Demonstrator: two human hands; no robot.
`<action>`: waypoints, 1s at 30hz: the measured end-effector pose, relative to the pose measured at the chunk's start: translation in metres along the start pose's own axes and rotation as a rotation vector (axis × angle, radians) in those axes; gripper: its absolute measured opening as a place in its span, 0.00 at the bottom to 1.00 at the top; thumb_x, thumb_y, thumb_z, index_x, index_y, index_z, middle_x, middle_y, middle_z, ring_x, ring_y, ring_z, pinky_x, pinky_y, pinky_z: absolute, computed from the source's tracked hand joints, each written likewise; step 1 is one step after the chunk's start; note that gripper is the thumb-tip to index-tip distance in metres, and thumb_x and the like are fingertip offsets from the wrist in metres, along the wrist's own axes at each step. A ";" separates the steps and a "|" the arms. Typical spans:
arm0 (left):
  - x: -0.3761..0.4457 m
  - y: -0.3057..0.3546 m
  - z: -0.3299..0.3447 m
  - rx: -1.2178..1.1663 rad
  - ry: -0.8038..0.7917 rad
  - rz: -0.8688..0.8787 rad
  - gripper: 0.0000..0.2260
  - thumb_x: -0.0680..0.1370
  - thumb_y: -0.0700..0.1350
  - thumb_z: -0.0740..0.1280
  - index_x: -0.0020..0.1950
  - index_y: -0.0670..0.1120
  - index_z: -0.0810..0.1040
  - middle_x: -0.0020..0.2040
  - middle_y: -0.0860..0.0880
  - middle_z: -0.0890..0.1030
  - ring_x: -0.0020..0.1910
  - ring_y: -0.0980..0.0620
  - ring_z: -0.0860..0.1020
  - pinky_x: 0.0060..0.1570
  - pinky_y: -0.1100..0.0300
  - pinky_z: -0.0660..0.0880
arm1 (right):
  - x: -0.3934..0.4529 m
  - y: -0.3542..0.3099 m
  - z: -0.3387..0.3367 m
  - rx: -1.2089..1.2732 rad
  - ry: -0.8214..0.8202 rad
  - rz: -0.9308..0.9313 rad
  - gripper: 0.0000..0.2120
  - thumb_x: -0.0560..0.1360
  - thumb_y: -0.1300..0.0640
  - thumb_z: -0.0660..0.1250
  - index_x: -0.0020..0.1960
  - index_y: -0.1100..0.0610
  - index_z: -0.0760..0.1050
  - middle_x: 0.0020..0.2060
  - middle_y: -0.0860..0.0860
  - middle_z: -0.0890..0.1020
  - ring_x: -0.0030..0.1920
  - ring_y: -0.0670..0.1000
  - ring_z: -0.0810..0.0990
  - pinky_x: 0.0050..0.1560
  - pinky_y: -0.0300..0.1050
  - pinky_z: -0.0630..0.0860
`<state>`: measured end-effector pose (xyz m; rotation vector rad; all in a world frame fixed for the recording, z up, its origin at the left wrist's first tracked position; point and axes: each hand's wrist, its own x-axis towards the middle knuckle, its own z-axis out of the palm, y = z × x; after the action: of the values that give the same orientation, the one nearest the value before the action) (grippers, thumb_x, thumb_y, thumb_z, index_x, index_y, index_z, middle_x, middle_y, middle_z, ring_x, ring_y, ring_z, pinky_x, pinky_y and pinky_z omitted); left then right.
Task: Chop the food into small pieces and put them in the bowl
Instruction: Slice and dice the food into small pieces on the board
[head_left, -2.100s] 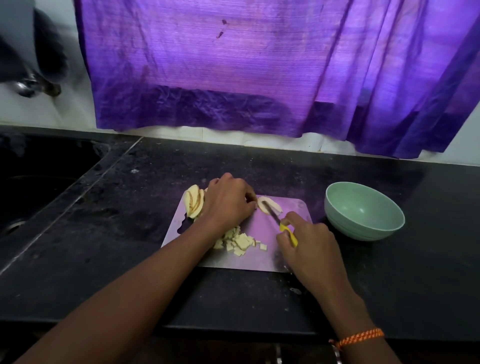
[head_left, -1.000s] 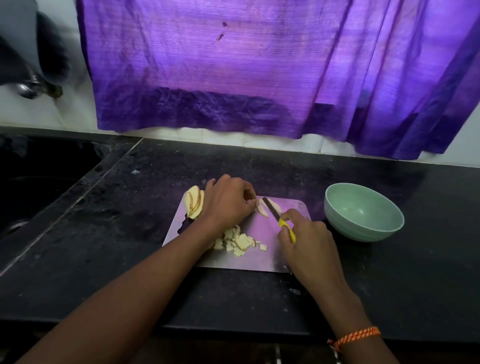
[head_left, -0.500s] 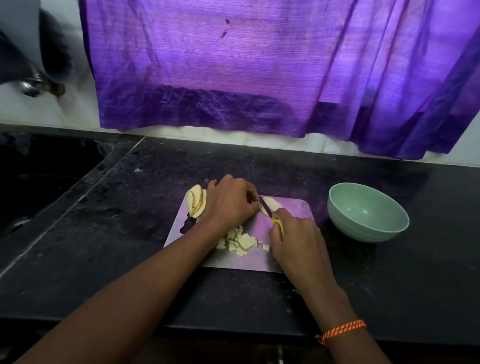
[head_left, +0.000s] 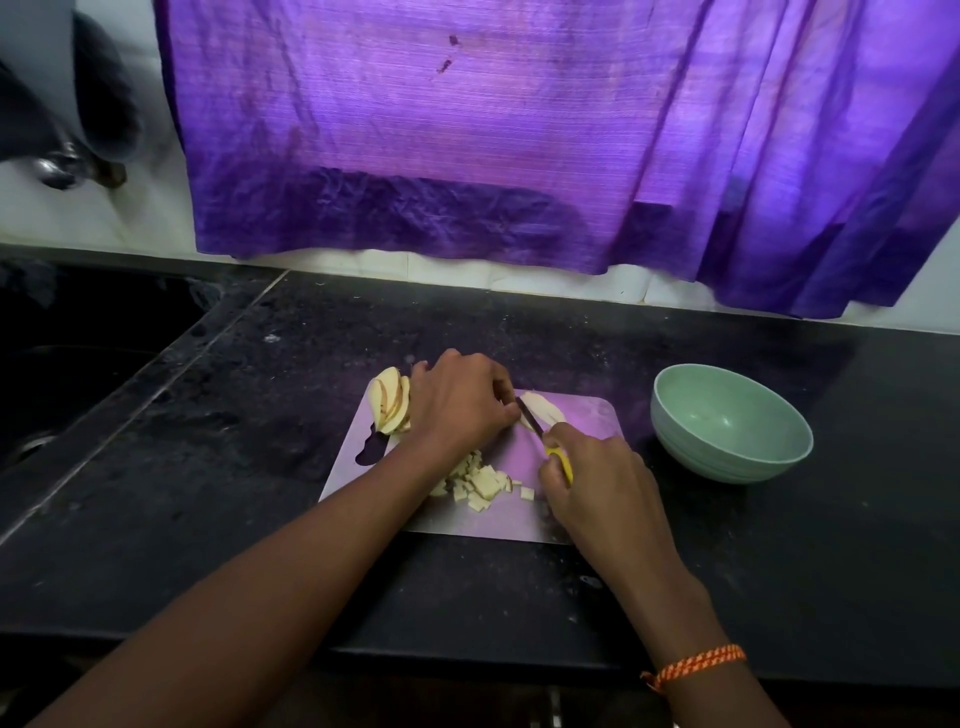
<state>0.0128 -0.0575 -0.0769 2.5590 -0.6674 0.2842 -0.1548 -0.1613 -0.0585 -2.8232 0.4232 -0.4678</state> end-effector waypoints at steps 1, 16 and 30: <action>0.000 0.000 0.000 -0.005 -0.003 -0.004 0.06 0.76 0.58 0.77 0.45 0.57 0.86 0.47 0.59 0.85 0.60 0.53 0.77 0.67 0.41 0.69 | -0.004 0.002 -0.001 0.000 0.019 -0.003 0.14 0.83 0.50 0.59 0.66 0.48 0.75 0.39 0.50 0.74 0.35 0.48 0.68 0.33 0.44 0.61; -0.001 -0.002 -0.002 0.009 -0.005 0.058 0.05 0.77 0.57 0.76 0.45 0.58 0.86 0.46 0.60 0.84 0.60 0.54 0.75 0.75 0.36 0.64 | -0.033 0.032 -0.002 0.024 0.185 0.006 0.08 0.77 0.52 0.66 0.56 0.48 0.78 0.30 0.51 0.74 0.32 0.58 0.72 0.31 0.50 0.68; 0.007 0.002 0.000 0.064 -0.062 0.338 0.14 0.81 0.47 0.70 0.66 0.57 0.83 0.63 0.57 0.83 0.67 0.52 0.73 0.77 0.41 0.63 | 0.013 0.034 0.009 0.013 0.133 0.049 0.11 0.78 0.48 0.63 0.59 0.47 0.76 0.38 0.55 0.82 0.39 0.60 0.78 0.36 0.51 0.73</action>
<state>0.0182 -0.0615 -0.0740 2.5141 -1.1340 0.3420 -0.1484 -0.1954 -0.0728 -2.7717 0.5125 -0.6487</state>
